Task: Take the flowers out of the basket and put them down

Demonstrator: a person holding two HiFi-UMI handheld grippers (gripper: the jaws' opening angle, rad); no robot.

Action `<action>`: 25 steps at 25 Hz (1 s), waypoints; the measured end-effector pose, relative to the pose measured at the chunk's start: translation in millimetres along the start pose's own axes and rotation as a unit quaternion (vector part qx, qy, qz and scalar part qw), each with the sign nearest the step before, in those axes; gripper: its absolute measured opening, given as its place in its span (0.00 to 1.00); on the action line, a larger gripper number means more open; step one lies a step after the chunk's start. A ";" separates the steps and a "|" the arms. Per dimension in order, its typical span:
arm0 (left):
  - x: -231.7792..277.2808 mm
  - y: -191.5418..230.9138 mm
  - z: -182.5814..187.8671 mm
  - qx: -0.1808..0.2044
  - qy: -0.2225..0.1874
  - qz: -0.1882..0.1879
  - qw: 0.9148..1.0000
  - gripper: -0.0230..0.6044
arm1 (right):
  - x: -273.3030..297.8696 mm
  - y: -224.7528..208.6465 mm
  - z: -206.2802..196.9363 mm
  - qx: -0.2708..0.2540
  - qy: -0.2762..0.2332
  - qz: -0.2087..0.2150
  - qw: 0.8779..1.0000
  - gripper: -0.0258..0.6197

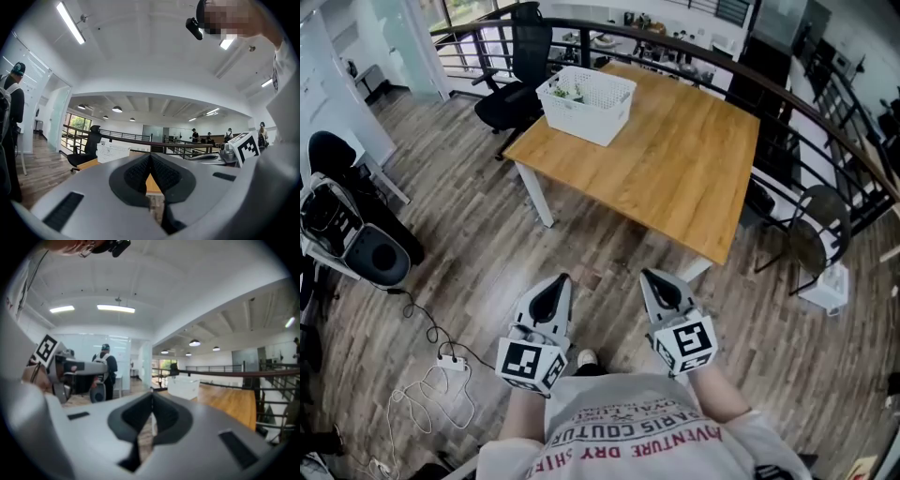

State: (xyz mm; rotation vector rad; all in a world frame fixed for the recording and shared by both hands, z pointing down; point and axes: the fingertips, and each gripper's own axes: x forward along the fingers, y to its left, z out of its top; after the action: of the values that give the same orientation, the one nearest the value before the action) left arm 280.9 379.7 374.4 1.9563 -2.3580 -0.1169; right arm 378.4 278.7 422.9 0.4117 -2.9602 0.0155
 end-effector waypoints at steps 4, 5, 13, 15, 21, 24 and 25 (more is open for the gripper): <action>-1.4 69.2 13.1 -0.002 -0.006 0.014 1.000 0.08 | 55.4 21.5 10.0 -0.002 0.003 -0.003 1.000 0.08; -0.7 84.1 14.0 -0.004 -0.006 0.015 1.000 0.08 | 68.4 27.1 11.0 -0.001 0.006 -0.002 1.000 0.08; 10.0 166.6 8.9 -0.021 0.005 0.027 0.999 0.08 | 157.1 64.2 12.5 -0.026 0.023 0.030 0.999 0.08; 17.4 187.7 5.3 -0.025 0.008 0.036 0.999 0.08 | 181.9 63.0 10.2 -0.025 0.027 0.036 0.999 0.08; 58.5 258.1 -11.2 -0.044 0.020 0.068 0.997 0.08 | 270.2 50.5 -1.5 -0.020 0.043 0.058 0.997 0.08; 97.2 291.3 -2.9 -0.044 0.020 0.066 0.997 0.08 | 322.1 34.1 5.1 -0.022 0.040 0.065 0.997 0.08; 112.2 302.1 2.0 -0.041 0.020 0.063 0.997 0.08 | 339.1 26.9 9.3 -0.024 0.038 0.066 0.997 0.08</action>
State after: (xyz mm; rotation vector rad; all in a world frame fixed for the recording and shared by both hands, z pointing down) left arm -35.1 325.1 405.7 1.7513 -2.4034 -0.1630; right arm 47.3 212.6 465.6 0.2051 -2.9001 -0.0238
